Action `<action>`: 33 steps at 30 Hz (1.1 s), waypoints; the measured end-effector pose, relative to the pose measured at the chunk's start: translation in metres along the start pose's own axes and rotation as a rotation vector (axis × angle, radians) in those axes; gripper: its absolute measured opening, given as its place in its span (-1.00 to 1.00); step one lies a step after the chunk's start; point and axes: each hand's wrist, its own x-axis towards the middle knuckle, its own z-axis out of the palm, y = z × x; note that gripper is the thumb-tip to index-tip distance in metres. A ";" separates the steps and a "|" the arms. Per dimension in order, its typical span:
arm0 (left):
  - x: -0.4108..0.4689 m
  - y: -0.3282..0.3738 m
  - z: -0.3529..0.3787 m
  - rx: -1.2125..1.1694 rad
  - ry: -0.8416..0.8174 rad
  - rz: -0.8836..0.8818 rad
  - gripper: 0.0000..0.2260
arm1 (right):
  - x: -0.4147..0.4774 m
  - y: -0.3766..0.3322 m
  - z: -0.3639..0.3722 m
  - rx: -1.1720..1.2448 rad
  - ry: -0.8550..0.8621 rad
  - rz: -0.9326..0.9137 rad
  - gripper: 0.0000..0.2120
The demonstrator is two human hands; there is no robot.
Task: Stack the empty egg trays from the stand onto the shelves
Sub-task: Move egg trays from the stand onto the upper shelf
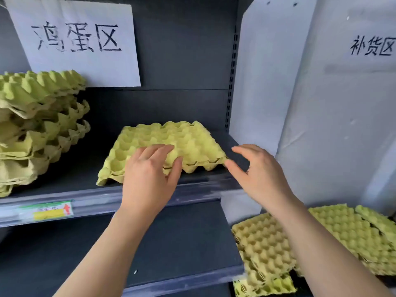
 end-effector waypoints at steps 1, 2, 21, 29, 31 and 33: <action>-0.004 0.013 0.007 -0.037 -0.017 0.026 -0.67 | -0.009 0.008 -0.006 -0.017 0.009 0.014 -0.62; -0.009 0.025 0.015 -0.069 -0.033 0.053 -0.68 | -0.018 0.017 -0.012 -0.040 0.019 0.029 -0.62; -0.081 0.339 0.268 -0.387 -0.577 0.187 -0.62 | -0.149 0.333 -0.157 -0.357 -0.050 0.453 -0.68; -0.100 0.452 0.390 -0.376 -0.778 0.146 -0.68 | -0.170 0.491 -0.204 -0.375 -0.121 0.646 -0.60; -0.101 0.475 0.422 -0.379 -0.813 0.124 -0.71 | -0.171 0.530 -0.208 -0.379 -0.115 0.703 -0.61; -0.100 0.497 0.455 -0.380 -0.858 0.107 -0.70 | -0.169 0.569 -0.210 -0.382 -0.105 0.748 -0.61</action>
